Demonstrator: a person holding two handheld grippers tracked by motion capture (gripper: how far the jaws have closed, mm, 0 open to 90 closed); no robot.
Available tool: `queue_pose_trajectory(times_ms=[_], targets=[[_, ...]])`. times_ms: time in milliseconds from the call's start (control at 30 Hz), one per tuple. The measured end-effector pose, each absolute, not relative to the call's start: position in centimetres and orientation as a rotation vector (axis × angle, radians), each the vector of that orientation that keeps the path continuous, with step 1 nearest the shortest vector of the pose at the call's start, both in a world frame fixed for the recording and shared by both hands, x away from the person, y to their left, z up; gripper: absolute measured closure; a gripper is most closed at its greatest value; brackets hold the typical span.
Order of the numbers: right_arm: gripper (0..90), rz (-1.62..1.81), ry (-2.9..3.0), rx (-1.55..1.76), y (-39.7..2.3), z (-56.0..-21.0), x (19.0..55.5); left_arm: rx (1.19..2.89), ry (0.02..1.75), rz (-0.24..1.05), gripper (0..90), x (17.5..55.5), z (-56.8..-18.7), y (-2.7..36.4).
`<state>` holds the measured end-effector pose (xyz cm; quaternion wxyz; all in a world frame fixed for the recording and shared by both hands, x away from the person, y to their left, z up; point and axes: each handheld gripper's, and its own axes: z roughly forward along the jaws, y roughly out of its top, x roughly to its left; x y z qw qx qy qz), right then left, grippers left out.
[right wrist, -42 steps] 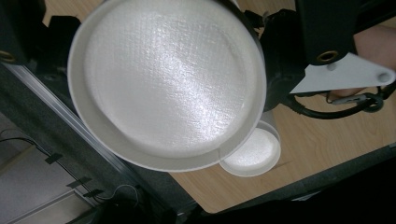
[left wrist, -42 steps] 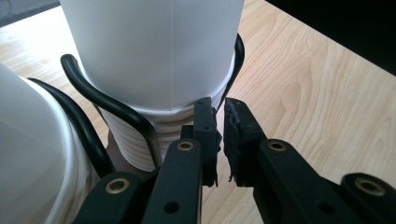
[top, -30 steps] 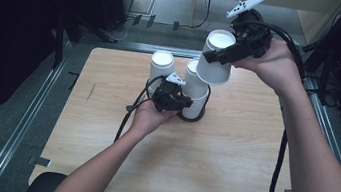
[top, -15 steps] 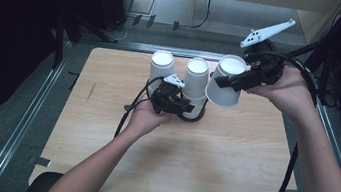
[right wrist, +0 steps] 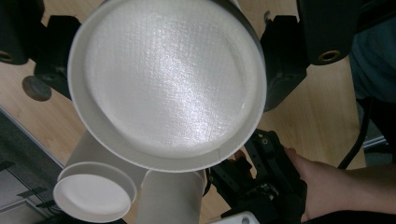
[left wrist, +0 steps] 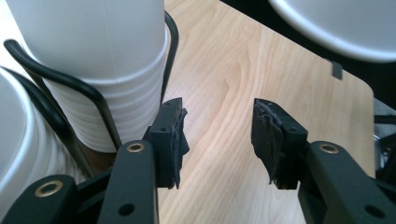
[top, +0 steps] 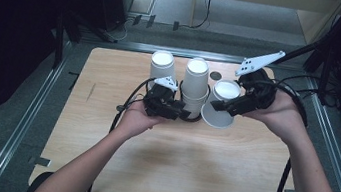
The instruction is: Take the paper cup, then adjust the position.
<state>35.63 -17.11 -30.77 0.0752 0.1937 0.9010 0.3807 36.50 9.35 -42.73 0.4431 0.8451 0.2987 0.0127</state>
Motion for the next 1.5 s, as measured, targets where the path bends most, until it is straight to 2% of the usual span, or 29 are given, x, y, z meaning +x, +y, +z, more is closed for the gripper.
queue_pose_trajectory(times_ms=[233, 533, 1067, 1267, 1500], targets=[[23.7, 1.091, 2.746, 0.537, -16.5, -34.2, 34.8, 2.117, 0.696, -0.007, 49.0, 35.8, -42.9, 10.7], [23.6, 1.135, 2.763, 0.546, -16.6, -37.7, 34.2, 2.108, 0.610, 0.000, 38.2, 34.2, -43.8, 12.3], [23.7, 1.138, 2.827, 0.566, -15.0, -42.7, 34.8, 2.131, 0.652, -0.010, 37.6, 34.4, -45.9, 14.6], [23.7, 1.148, 2.863, 0.537, -13.6, -43.7, 34.9, 2.111, 0.652, -0.092, 34.8, 34.7, -46.5, 15.5], [23.8, 1.210, 2.898, 0.527, -12.6, -44.6, 34.9, 2.121, 0.646, -0.130, 18.8, 34.7, -47.0, 15.8]])
